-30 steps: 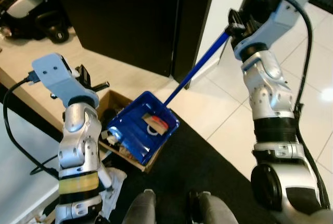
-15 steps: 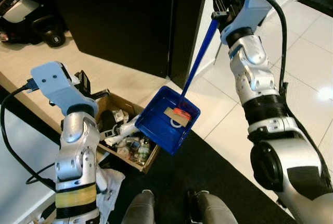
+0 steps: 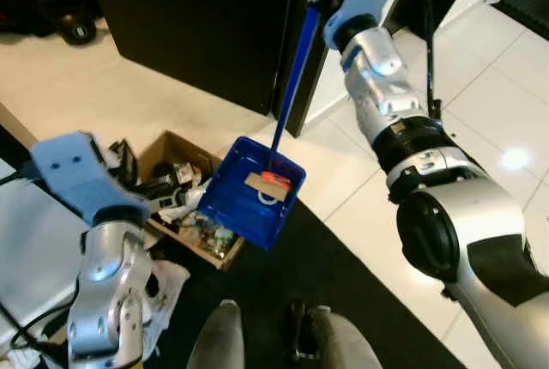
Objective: Sweep floor
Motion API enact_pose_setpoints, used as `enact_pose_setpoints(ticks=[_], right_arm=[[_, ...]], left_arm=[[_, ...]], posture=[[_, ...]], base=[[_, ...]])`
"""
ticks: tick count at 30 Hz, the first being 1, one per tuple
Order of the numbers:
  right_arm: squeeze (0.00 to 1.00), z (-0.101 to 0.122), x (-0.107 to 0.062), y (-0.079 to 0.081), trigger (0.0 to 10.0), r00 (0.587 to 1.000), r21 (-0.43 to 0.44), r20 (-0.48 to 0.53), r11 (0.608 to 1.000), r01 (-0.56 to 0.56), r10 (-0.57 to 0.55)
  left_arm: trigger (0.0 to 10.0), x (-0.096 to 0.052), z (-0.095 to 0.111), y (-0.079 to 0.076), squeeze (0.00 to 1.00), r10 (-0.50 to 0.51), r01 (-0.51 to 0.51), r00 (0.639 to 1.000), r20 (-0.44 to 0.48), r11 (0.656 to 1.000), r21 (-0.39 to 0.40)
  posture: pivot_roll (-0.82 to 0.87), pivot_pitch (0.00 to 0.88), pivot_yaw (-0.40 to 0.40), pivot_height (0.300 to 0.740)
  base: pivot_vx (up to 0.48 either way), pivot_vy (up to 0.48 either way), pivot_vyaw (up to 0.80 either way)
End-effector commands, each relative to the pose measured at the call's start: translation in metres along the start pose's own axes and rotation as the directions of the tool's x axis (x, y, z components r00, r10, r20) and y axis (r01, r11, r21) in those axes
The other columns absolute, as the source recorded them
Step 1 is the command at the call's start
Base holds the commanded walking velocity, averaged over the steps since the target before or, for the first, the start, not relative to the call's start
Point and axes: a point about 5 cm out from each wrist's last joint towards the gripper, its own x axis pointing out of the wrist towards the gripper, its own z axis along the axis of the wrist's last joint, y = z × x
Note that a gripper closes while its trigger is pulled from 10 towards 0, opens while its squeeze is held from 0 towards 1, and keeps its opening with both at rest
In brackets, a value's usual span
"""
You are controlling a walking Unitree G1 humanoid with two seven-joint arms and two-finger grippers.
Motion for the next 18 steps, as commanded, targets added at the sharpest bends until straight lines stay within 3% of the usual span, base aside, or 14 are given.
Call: enact_pose_setpoints(ticks=[1,6,10,14,18], right_arm=[[0.00,0.021,0.008,0.009,10.0,0.994,-0.044,0.099,0.999,-0.032,0.036],[0.00,0.029,0.011,0.019,10.0,0.988,-0.078,0.135,0.995,-0.062,0.072],[0.00,0.043,0.016,0.043,10.0,0.969,-0.165,0.205,0.980,-0.107,0.140],[0.00,0.047,0.016,0.055,10.0,0.957,-0.193,0.228,0.972,-0.136,0.180],[0.00,0.051,0.012,0.093,10.0,0.903,-0.250,0.279,0.933,-0.259,0.326]], left_arm=[[10.0,-0.009,0.010,0.000,0.00,-0.013,0.011,0.999,0.037,0.998,0.066],[10.0,-0.018,0.012,0.001,0.00,-0.008,0.005,0.999,0.038,0.997,0.080],[10.0,-0.040,0.012,0.000,0.00,0.019,-0.021,1.000,0.021,0.995,0.094],[10.0,-0.045,0.012,-0.001,0.00,0.031,-0.033,0.999,0.020,0.995,0.091],[10.0,-0.049,0.011,-0.004,0.00,0.043,-0.044,0.999,0.018,0.995,0.085]], posture=[[0.37,0.212,-0.186,0.740],[0.40,0.229,-0.205,0.740],[0.45,0.261,-0.246,0.740],[0.46,0.268,-0.268,0.740],[0.46,0.266,-0.288,0.740]], base=[[0.000,0.000,0.00],[0.000,0.000,0.00],[0.000,0.000,0.00],[0.000,0.000,0.00],[0.000,0.000,0.00]])
